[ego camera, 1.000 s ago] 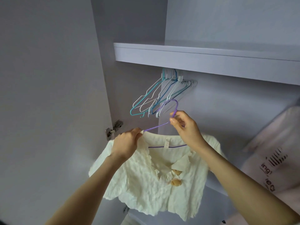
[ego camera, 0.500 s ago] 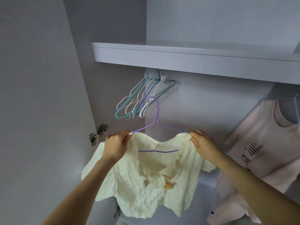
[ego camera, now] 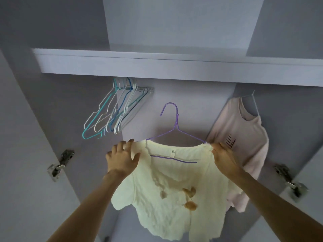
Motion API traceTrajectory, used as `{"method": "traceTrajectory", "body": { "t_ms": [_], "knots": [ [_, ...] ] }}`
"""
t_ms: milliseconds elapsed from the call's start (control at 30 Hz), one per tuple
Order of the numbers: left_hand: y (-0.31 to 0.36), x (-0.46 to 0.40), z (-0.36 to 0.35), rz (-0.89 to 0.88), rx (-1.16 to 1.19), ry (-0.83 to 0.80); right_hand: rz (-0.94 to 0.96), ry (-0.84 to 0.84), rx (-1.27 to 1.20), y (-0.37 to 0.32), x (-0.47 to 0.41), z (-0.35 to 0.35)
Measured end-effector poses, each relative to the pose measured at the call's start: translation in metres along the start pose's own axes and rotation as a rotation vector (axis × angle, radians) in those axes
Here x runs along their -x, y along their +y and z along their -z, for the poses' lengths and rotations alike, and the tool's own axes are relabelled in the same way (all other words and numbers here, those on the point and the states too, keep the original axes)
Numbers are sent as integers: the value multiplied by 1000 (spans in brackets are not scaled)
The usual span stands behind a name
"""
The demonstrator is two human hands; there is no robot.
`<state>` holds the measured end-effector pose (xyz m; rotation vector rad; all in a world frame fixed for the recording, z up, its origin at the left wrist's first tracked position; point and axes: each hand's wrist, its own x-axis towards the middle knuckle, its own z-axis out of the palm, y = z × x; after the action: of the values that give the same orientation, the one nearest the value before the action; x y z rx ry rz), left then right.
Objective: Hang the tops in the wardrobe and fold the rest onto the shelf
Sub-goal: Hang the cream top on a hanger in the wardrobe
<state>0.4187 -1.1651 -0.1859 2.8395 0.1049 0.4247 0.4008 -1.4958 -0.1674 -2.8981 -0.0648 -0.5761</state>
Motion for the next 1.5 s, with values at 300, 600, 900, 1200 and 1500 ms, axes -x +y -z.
{"method": "traceTrajectory", "body": {
  "t_ms": [300, 600, 900, 1200, 1500],
  "knots": [
    [106, -8, 29, -341, 176, 248, -499, -25, -114, 15, 14, 35],
    [208, -29, 91, -690, 134, 751, -491, 144, -195, 35, -18, 67],
    [233, -69, 74, -618, -80, 769, -535, 368, -255, 61, -53, 58],
    [238, -86, 61, -608, -97, 969, -505, 632, -313, 70, -65, 16],
    [238, -85, 61, -609, -91, 943, -627, 380, -455, 71, -96, 38]
  ]
}}
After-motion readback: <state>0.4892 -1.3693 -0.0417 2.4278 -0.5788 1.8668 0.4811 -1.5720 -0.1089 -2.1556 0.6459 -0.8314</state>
